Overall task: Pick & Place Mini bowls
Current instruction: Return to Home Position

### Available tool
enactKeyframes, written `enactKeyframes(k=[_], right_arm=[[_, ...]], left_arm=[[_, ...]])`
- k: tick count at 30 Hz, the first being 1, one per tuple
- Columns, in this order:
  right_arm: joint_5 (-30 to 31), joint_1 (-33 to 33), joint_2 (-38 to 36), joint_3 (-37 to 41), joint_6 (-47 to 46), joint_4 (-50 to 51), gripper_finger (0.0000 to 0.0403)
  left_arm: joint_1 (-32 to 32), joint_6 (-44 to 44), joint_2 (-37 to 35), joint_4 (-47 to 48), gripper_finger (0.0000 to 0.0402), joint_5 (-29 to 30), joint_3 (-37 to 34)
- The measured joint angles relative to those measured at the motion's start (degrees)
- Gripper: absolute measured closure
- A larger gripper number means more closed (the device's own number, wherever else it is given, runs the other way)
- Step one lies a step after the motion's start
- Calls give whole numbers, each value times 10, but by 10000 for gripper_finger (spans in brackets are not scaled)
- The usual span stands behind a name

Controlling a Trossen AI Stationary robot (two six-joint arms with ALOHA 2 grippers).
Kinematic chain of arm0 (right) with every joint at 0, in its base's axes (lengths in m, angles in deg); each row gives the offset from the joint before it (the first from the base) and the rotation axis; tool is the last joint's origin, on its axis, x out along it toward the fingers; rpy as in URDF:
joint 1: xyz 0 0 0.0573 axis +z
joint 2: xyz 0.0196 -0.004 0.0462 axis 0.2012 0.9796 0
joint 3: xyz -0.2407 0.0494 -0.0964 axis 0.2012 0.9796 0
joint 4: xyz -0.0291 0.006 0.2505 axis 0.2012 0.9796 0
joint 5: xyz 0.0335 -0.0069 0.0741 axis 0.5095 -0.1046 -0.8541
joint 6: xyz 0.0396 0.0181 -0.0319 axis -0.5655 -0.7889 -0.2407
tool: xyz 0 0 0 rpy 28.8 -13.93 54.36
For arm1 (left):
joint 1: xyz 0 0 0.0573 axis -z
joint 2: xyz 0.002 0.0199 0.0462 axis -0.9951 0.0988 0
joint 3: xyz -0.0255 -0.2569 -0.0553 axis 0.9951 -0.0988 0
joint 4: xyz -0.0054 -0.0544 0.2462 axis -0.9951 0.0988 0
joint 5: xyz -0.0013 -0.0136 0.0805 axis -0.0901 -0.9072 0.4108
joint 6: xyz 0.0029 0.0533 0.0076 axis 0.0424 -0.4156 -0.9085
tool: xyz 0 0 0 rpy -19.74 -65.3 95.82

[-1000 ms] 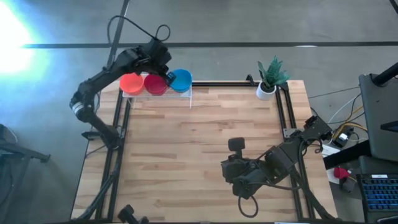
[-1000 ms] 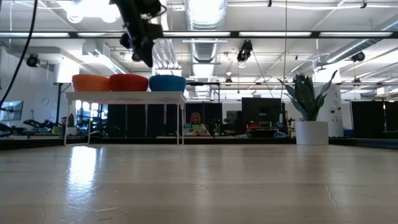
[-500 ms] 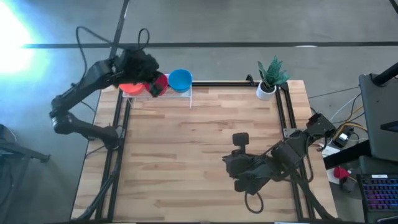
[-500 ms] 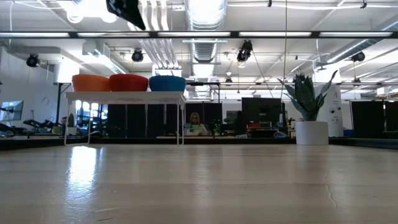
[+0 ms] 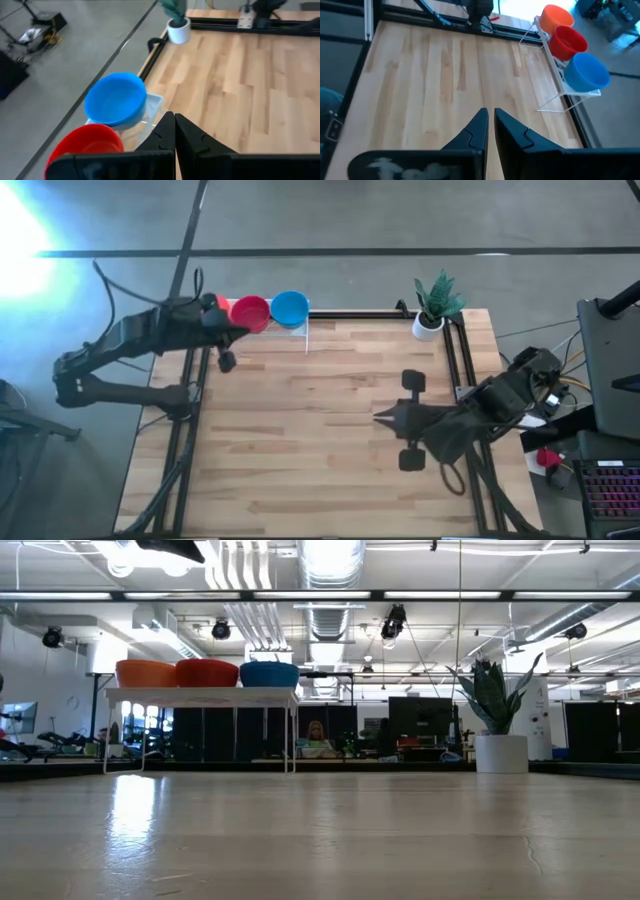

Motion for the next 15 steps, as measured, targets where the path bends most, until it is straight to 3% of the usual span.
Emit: enactKeyframes(k=[6,15], right_arm=[[-2,0,-51,86,-5,-46,376],[-6,25,-179,239,-2,-187,376]], left_arm=[[25,-3,-80,-58,401,-5,-92],[25,2,-178,-67,401,-41,-147]])
